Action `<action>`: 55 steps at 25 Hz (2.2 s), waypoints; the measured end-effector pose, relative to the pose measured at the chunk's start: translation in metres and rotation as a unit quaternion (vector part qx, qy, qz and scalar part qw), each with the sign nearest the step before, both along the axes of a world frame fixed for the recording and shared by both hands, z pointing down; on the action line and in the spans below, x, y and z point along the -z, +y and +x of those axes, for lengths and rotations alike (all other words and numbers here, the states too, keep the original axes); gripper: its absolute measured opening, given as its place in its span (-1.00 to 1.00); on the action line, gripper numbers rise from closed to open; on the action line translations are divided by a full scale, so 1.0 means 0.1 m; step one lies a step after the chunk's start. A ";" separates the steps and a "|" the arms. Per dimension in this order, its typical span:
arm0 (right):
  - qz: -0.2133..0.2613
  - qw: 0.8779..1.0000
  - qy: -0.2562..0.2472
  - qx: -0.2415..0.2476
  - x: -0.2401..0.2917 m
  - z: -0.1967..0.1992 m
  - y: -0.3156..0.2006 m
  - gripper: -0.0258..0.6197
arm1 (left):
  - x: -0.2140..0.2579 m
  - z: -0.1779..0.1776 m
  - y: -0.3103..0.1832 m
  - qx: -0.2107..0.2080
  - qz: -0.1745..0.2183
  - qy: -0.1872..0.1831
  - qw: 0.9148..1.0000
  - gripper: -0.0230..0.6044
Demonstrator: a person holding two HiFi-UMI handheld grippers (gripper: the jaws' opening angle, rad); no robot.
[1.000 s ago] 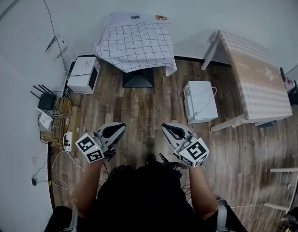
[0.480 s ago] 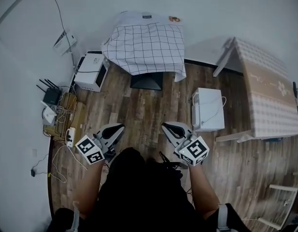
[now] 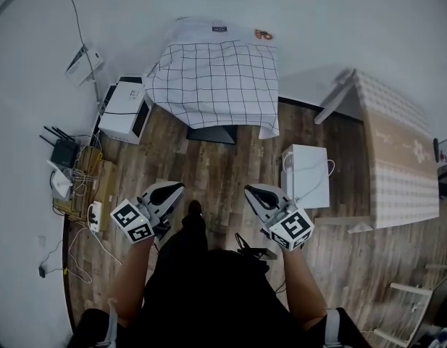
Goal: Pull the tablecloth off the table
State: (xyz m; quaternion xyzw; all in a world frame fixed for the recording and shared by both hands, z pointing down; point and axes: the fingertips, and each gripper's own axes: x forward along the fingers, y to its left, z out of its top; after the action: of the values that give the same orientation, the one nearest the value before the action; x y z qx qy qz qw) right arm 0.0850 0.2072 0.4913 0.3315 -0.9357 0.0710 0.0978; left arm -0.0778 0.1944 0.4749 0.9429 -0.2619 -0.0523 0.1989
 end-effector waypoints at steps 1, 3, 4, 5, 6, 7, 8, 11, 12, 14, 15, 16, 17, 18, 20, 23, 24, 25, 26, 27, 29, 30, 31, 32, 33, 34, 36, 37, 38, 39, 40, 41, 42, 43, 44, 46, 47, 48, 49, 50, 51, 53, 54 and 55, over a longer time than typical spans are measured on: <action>-0.003 1.000 -0.001 -0.004 0.01 -0.02 -0.14 -0.86 | 0.01 -0.03 -0.14 -0.004 0.000 0.001 1.000 -0.89; -0.007 1.000 -0.005 -0.008 0.05 -0.09 -0.42 -0.86 | 0.05 -0.11 -0.42 -0.011 0.003 -0.001 1.000 -0.89; -0.006 1.000 -0.004 -0.010 0.08 -0.13 -0.56 -0.86 | 0.07 -0.17 -0.57 -0.013 0.006 -0.002 1.000 -0.89; -0.004 1.000 -0.001 -0.012 0.11 -0.18 -0.70 -0.86 | 0.09 -0.23 -0.72 -0.015 0.009 -0.002 1.000 -0.89; -0.001 1.000 0.003 -0.014 0.14 -0.22 -0.85 -0.86 | 0.10 -0.29 -0.87 -0.015 0.011 -0.001 1.000 -0.89; 0.001 1.000 0.005 -0.015 0.17 -0.27 -0.99 -0.86 | 0.12 -0.36 -1.02 -0.016 0.014 0.001 1.000 -0.89; 0.003 1.000 0.008 -0.016 0.19 -0.33 -1.12 -0.86 | 0.13 -0.42 -1.17 -0.017 0.016 0.002 1.000 -0.89; 0.005 1.000 0.018 -0.020 0.21 -0.46 -1.44 -0.86 | 0.13 -0.56 -1.55 -0.024 0.022 0.003 0.999 -0.89; 0.005 0.999 0.021 -0.023 0.21 -0.48 -1.54 -0.86 | 0.12 -0.59 -1.66 -0.028 0.023 0.004 0.999 -0.89; 0.004 0.999 0.029 -0.031 0.19 -0.51 -1.70 -0.86 | 0.07 -0.63 -1.86 -0.034 0.023 0.004 0.999 -0.89; 0.004 0.999 0.032 -0.034 0.17 -0.52 -1.78 -0.86 | 0.04 -0.65 -1.96 -0.038 0.022 0.004 0.999 -0.89; 0.002 0.999 0.034 -0.037 0.16 -0.53 -1.85 -0.86 | 0.02 -0.65 -2.04 -0.041 0.021 0.003 0.999 -0.89; -0.001 0.999 0.035 -0.039 0.14 -0.53 -1.90 -0.86 | 0.00 -0.65 -2.12 -0.044 0.020 0.003 0.999 -0.89; -0.004 0.999 0.036 -0.040 0.13 -0.53 -1.95 -0.86 | -0.01 -0.64 -2.19 -0.047 0.019 0.003 0.999 -0.89; -0.011 0.998 0.037 -0.045 0.09 -0.50 -2.03 -0.86 | -0.04 -0.62 -2.29 -0.051 0.015 0.000 0.999 -0.89; -0.021 0.998 0.032 -0.053 0.02 -0.45 -2.18 -0.86 | -0.09 -0.56 -2.44 -0.059 0.009 -0.005 0.998 -0.89; -0.023 0.998 0.030 -0.052 0.00 -0.44 -2.24 -0.86 | -0.11 -0.54 -2.49 -0.061 0.007 -0.006 0.998 -0.89; -0.025 0.998 0.027 -0.048 -0.03 -0.45 -2.30 -0.86 | -0.13 -0.51 -2.54 -0.063 0.005 -0.008 0.998 -0.89; -0.027 0.998 0.024 -0.043 -0.05 -0.46 -2.37 -0.86 | -0.14 -0.49 -2.60 -0.064 0.004 -0.010 0.998 -0.89; -0.027 0.999 0.021 -0.037 -0.06 -0.47 -2.44 -0.86 | -0.15 -0.46 -2.66 -0.064 0.002 -0.012 0.998 -0.89; -0.028 0.999 0.016 -0.028 -0.09 -0.48 -2.61 -0.86 | -0.18 -0.41 -2.79 -0.062 0.001 -0.018 0.998 -0.89; -0.028 0.999 0.014 -0.023 -0.11 -0.48 -2.72 -0.86 | -0.19 -0.38 -2.87 -0.060 0.000 -0.022 0.998 -0.89; -0.027 0.999 0.013 -0.018 -0.13 -0.46 -2.84 -0.86 | -0.20 -0.36 -2.97 -0.057 0.000 -0.026 0.998 -0.89; -0.026 1.000 0.012 -0.011 -0.15 -0.44 -2.96 -0.86 | -0.20 -0.33 -3.07 -0.053 -0.001 -0.030 0.998 -0.89; -0.024 1.000 0.011 -0.003 -0.15 -0.42 -3.09 -0.86 | -0.21 -0.32 -3.17 -0.047 0.000 -0.035 0.998 -0.89; -0.020 1.000 0.009 0.007 -0.15 -0.41 -3.22 -0.86 | -0.21 -0.31 -3.28 -0.038 -0.001 -0.040 0.998 -0.89; -0.012 1.000 0.006 0.022 -0.12 -0.38 -3.47 -0.86 | -0.21 -0.31 -3.51 -0.020 -0.004 -0.046 0.999 -0.89; -0.009 1.000 0.004 0.027 -0.12 -0.36 -3.60 -0.86 | -0.21 -0.29 -3.63 -0.016 -0.006 -0.050 0.999 -0.89; -0.007 0.999 0.002 0.031 -0.11 -0.32 -3.74 -0.86 | -0.22 -0.25 -3.73 -0.015 -0.007 -0.056 0.998 -0.89; -0.007 0.999 -0.001 0.035 -0.11 -0.28 -3.87 -0.86 | -0.22 -0.20 -3.83 -0.015 -0.007 -0.063 0.998 -0.89; -0.007 0.999 -0.004 0.040 -0.10 -0.23 -3.99 -0.86 | -0.21 -0.15 -3.92 -0.016 -0.007 -0.071 0.997 -0.89; -0.006 0.999 -0.006 0.046 -0.09 -0.18 -4.10 -0.86 | -0.20 -0.10 -4.01 -0.015 -0.007 -0.077 0.997 -0.89; -0.005 0.999 -0.007 0.053 -0.08 -0.13 -4.21 -0.86 | -0.19 -0.05 -4.09 -0.014 -0.008 -0.081 0.997 -0.89; -0.003 0.998 -0.007 0.059 -0.07 -0.08 -4.31 -0.86 | -0.18 0.01 -4.17 -0.012 -0.009 -0.084 0.996 -0.89; -0.001 0.998 -0.006 0.065 -0.05 -0.03 -4.42 -0.86 | -0.16 0.05 -4.25 -0.010 -0.009 -0.087 0.996 -0.89; 0.003 0.997 -0.002 0.072 -0.03 0.08 -4.64 -0.86 | -0.15 0.15 -4.43 -0.006 -0.010 -0.093 0.996 -0.89; 0.003 0.997 -0.001 0.074 -0.02 0.13 -4.74 -0.86 | -0.13 0.20 -4.52 -0.004 -0.011 -0.101 0.995 -0.89; 0.001 0.997 -0.002 0.076 -0.02 0.16 -4.84 -0.86 | -0.13 0.25 -4.60 -0.003 -0.012 -0.111 0.994 -0.89; 0.000 0.997 -0.003 0.079 -0.01 0.19 -4.92 -0.86 | -0.14 0.30 -4.67 -0.004 -0.014 -0.124 0.992 -0.89; -0.001 0.997 -0.004 0.082 -0.01 0.21 -4.99 -0.86 | -0.17 0.35 -4.73 -0.006 -0.015 -0.140 0.990 -0.89; -0.003 0.996 -0.006 0.084 -0.02 0.23 -5.06 -0.86 | -0.20 0.39 -4.79 -0.010 -0.013 -0.159 0.987 -0.89; -0.005 0.996 -0.009 0.086 -0.05 0.29 -5.20 -0.85 | -0.23 0.50 -4.90 -0.015 -0.002 -0.190 0.982 -0.89; -0.004 0.996 -0.009 0.085 -0.07 0.32 -5.27 -0.85 | -0.25 0.55 -4.95 -0.016 0.005 -0.199 0.980 -0.89; -0.002 0.997 -0.009 0.082 -0.10 0.34 -5.34 -0.85 | -0.25 0.59 -5.00 -0.017 0.009 -0.206 0.978 -0.89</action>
State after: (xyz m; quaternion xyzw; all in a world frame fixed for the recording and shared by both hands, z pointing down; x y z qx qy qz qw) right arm 0.1193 -0.3268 0.5015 0.2525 -0.9605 0.0679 0.0954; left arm -0.0187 -0.3057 0.5003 0.9397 -0.2805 0.1438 0.1330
